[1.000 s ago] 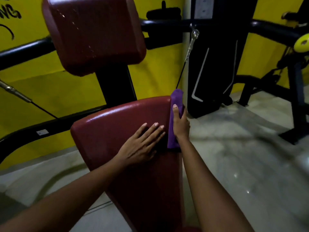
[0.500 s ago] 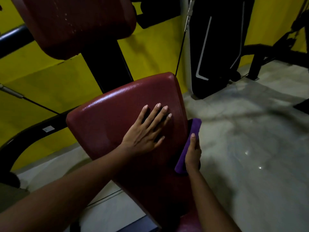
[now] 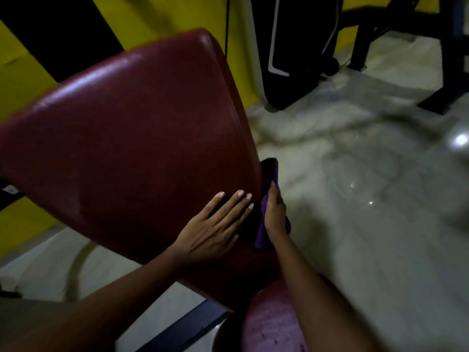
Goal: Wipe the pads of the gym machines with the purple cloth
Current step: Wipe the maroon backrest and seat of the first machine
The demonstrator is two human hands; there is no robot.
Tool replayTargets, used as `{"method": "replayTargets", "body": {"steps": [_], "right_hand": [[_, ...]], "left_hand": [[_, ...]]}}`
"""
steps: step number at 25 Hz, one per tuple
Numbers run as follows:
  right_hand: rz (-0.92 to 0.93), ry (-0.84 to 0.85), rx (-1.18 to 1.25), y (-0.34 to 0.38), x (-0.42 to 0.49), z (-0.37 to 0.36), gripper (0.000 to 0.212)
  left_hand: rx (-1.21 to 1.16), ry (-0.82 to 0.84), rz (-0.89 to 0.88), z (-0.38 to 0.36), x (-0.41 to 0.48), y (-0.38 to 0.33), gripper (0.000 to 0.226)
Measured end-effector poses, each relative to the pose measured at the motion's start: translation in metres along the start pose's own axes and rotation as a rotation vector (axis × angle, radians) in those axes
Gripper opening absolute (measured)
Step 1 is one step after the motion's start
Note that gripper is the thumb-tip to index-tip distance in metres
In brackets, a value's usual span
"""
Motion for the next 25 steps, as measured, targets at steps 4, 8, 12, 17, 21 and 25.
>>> {"method": "replayTargets", "body": {"steps": [4,8,12,17,21,25], "right_hand": [[-0.178,0.026,-0.094,-0.108,0.009,0.004,0.056],[-0.189,-0.05,-0.044,-0.097,0.002,0.011,0.044],[0.013,-0.007,0.056,-0.035,0.007,0.0,0.045],[-0.171,-0.109,0.007,-0.123,0.001,0.005,0.049],[-0.167,-0.109,-0.115,-0.136,-0.001,0.016,0.051],[-0.007,-0.202,-0.041,-0.078,-0.035,0.044,0.047]], "left_hand": [[0.122,0.061,-0.085,-0.035,-0.009,-0.019,0.063],[0.183,0.075,-0.087,-0.036,-0.011,-0.022,0.064],[0.215,0.046,-0.093,-0.036,-0.009,-0.023,0.062],[0.199,0.021,-0.074,-0.035,-0.007,-0.025,0.06],[0.173,0.038,-0.053,-0.032,-0.009,-0.025,0.061],[-0.063,0.018,-0.012,-0.021,-0.005,-0.023,0.058]]}}
Point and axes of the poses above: each hand's wrist, its own x-axis towards the middle knuckle, its own z-axis out of the back of the hand, y = z × x, the point moved 7 cm from there along x, towards the middle knuckle, and after that the axes turned 9 degrees about -x, right-handed, at the moved point
